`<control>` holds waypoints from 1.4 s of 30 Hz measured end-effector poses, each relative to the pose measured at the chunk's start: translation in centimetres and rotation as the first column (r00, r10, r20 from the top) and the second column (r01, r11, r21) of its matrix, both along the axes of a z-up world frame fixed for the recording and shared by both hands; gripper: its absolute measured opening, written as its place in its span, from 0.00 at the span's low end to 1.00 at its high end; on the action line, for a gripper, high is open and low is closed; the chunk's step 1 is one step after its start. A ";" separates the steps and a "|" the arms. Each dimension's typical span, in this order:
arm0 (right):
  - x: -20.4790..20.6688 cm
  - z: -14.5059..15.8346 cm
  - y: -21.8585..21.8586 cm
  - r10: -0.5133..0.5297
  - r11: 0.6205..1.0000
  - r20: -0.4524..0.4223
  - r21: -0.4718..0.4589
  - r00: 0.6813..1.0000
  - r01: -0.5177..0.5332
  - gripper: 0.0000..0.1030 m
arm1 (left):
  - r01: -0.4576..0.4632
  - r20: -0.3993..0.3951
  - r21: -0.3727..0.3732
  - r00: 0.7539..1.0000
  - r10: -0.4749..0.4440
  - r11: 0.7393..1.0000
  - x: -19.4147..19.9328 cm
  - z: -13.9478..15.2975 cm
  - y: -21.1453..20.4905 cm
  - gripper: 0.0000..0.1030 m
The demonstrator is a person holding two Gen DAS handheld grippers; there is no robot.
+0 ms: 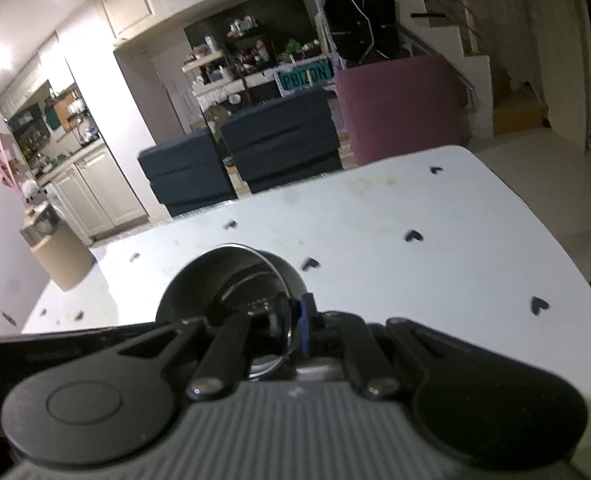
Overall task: Organize plates and bowls
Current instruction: 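Lift the round bowl with both grippers and carry it over the stacked trays, then lower the round stainless bowl into the stacked stainless trays with both grippers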
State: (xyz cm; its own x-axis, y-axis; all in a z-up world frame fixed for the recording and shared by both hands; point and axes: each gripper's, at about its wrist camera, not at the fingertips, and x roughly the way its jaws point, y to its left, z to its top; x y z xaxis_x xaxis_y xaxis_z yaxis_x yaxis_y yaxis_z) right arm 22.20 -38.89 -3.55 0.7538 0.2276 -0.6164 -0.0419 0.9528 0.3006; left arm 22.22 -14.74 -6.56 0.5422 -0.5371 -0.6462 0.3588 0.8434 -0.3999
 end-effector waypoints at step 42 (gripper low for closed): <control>7.3 -8.2 0.7 -0.044 0.965 -0.315 -0.260 0.948 -0.042 0.10 | 0.152 -0.137 0.190 0.982 -0.127 0.970 1.4 -6.6 -5.4 0.10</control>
State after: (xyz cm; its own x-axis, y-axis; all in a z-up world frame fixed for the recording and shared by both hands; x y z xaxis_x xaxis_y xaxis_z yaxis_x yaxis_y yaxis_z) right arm 29.48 -38.22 -11.71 0.5111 0.0267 -0.8591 0.0152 0.9991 0.0401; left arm 23.65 -20.14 -13.17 0.3810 -0.4560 -0.8043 0.4372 0.8553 -0.2779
